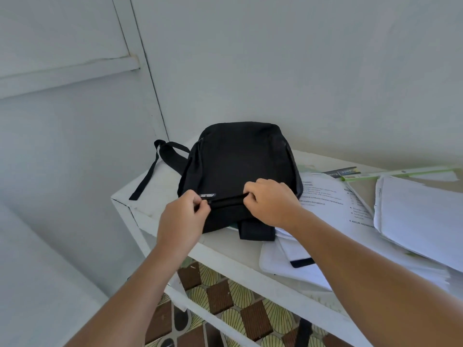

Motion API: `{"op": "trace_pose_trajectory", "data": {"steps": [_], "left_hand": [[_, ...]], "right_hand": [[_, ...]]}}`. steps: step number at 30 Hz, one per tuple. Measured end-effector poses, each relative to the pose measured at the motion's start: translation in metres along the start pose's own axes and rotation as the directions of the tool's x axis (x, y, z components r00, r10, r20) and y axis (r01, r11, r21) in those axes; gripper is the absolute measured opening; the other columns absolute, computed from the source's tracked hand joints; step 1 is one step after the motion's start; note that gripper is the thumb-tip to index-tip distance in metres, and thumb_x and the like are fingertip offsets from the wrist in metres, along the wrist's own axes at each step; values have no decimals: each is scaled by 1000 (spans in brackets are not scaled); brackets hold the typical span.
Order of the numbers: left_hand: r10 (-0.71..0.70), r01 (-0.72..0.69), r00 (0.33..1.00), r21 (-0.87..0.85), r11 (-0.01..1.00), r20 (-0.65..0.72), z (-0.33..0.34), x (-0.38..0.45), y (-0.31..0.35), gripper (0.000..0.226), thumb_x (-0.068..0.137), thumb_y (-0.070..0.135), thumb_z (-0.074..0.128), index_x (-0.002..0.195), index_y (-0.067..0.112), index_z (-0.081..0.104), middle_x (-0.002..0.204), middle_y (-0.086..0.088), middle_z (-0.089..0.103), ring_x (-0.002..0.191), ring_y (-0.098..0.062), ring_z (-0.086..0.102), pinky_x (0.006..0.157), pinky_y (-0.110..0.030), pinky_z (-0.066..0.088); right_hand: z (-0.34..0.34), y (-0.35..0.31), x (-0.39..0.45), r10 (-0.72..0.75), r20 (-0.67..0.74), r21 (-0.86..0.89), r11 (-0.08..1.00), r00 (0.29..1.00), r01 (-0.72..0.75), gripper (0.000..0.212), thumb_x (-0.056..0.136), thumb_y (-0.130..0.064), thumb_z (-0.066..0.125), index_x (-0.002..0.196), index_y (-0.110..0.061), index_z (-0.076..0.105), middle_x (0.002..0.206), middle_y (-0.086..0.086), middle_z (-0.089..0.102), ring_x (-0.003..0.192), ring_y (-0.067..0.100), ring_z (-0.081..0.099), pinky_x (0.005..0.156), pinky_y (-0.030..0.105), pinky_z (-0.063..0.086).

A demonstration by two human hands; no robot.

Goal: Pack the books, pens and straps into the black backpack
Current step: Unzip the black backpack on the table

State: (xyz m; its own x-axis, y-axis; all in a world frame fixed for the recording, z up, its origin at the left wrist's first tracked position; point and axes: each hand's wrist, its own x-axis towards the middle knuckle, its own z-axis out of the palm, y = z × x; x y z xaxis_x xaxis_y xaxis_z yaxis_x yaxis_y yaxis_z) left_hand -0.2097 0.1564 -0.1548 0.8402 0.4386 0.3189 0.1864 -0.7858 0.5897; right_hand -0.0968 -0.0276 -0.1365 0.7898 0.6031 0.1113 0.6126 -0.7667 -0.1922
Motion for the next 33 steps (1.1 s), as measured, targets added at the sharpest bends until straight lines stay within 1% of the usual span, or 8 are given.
{"op": "trace_pose_trajectory", "data": {"steps": [5,8,14,17,21,24,26,33], "left_hand": [[-9,13,1000,-117,993,29,-6,1,-17,19,103,30,57,86,22,62,69,5,66,60,-13,60,57,-30,50],[-25,45,997,-284,958,73,-9,0,-21,14,102,31,59,91,24,66,77,8,72,67,-6,62,57,-20,47],[-67,63,998,-233,970,-13,-24,4,-68,16,101,30,61,86,25,65,72,9,67,57,-1,55,54,-10,41],[-108,104,994,-246,964,-2,-24,12,-81,16,101,30,60,87,25,64,76,9,70,55,-1,54,53,-10,40],[-49,57,998,-311,949,35,-20,19,-80,11,102,29,59,95,26,67,81,13,74,72,1,64,62,-10,45],[-19,28,999,-339,940,28,-20,26,-82,12,102,29,59,96,26,69,82,13,73,72,1,63,62,-13,44],[1,3,1000,-298,954,14,-21,30,-89,13,102,30,60,93,27,68,78,14,71,59,-2,57,53,-14,40],[65,-51,994,-152,987,85,-17,58,-96,16,103,34,58,90,27,63,74,11,66,61,-7,58,56,-23,46]], "right_hand": [[-11,-27,21,-90,-90,53,994,992,95,26,96,-35,48,114,-35,68,108,-8,57,99,16,54,94,41,38],[-13,-47,31,-188,53,90,979,981,183,24,97,-45,52,117,-35,62,107,-11,58,96,15,57,92,41,39],[-2,-35,38,2,183,67,998,983,-14,9,91,-32,51,85,-28,56,87,-6,63,82,22,61,63,32,40],[-8,-48,48,-6,188,-39,999,982,14,14,91,-30,52,99,-33,63,107,-4,62,97,22,59,78,36,45],[-12,-86,60,-191,-2,8,982,982,191,40,95,-46,50,130,-33,63,126,-3,54,115,21,52,98,44,46],[2,-108,66,-234,198,27,972,952,233,42,94,-56,54,130,-33,57,114,-4,60,103,20,59,86,42,53],[15,-106,67,-208,313,54,978,927,201,29,97,-40,58,122,-27,54,100,-1,62,88,25,63,72,38,53],[17,-99,74,-151,330,148,983,932,107,18,96,-39,61,103,-24,53,91,0,63,79,23,63,66,36,51]]}}
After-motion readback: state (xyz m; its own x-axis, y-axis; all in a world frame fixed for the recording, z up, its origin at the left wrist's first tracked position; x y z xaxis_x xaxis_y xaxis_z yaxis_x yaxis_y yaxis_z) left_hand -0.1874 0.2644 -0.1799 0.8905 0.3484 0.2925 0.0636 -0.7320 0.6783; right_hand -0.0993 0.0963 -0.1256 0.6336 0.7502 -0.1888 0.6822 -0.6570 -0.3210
